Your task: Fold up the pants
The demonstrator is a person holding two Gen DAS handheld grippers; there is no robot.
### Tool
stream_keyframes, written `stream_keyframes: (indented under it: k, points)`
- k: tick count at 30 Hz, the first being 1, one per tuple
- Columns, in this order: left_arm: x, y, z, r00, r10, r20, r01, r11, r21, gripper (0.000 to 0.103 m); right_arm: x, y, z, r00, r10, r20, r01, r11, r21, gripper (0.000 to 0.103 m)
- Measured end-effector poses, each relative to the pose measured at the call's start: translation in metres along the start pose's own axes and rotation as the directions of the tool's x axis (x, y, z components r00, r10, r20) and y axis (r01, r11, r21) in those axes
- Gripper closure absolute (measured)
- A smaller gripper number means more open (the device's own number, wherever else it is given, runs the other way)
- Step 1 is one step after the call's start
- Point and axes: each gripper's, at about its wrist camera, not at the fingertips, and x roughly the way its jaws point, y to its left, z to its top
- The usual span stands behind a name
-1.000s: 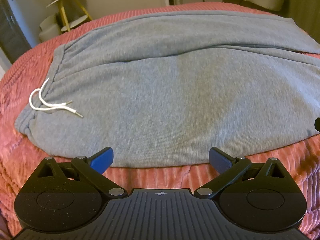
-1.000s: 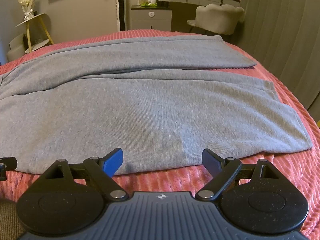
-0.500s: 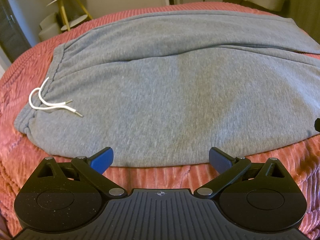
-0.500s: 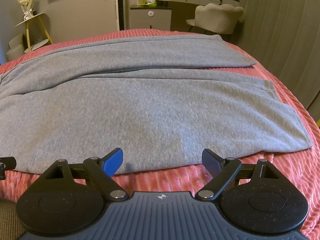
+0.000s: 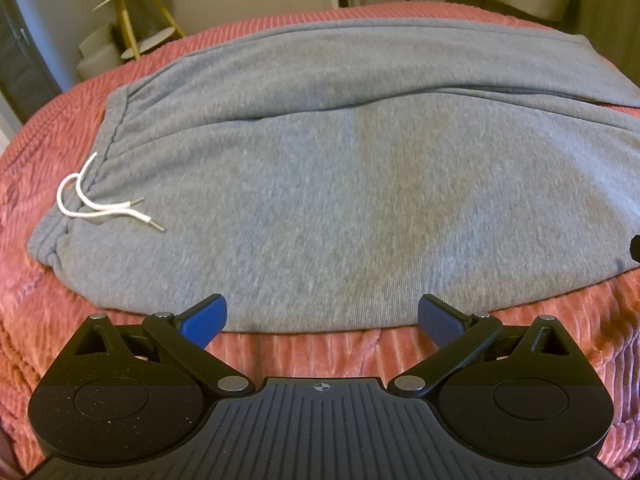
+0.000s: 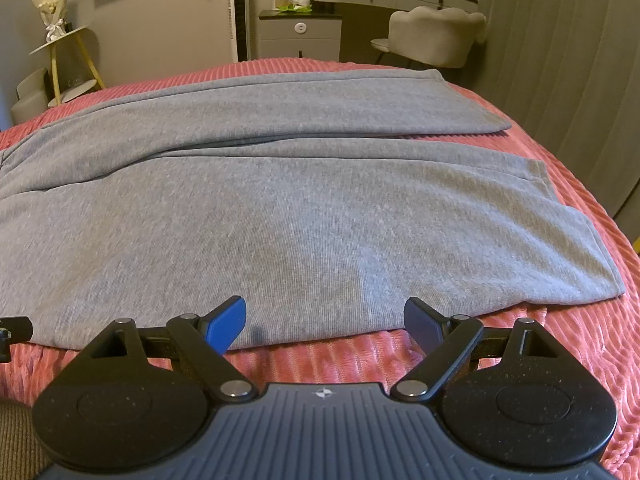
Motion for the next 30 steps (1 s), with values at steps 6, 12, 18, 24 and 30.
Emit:
stream_keyframes:
  k: [6,12,18,24,30]
  points:
    - [0.0002,0.0,-0.0003,1.0,0.0,-0.001,0.0,1.0,-0.001,0.0,0.0011,-0.0021,-0.0001,1.0,-0.001,0.001,0.001,1.0,0.0,0.017]
    - [0.0012,0.0001,-0.0006,1.0,-0.001,-0.007,0.001,1.0,-0.003,0.0,0.0004,-0.0002,-0.0002,1.0,-0.008,0.008,0.008,1.0,-0.003,0.017]
    - [0.0012,0.0006,0.0,1.0,-0.002,-0.013,0.002,1.0,-0.008,0.0,-0.0013,0.0011,-0.0017,0.999,-0.017,0.03,0.017,1.0,-0.002,0.017]
    - [0.0012,0.0016,0.0003,1.0,-0.001,-0.016,0.001,1.0,-0.01,0.0,-0.0032,-0.0017,-0.0026,0.999,-0.011,0.05,0.01,1.0,0.011,0.017]
    - [0.0022,0.0023,0.0004,1.0,-0.002,-0.019,0.002,1.0,-0.012,0.0,-0.004,0.0,-0.0039,0.999,-0.01,0.052,0.01,1.0,0.012,0.017]
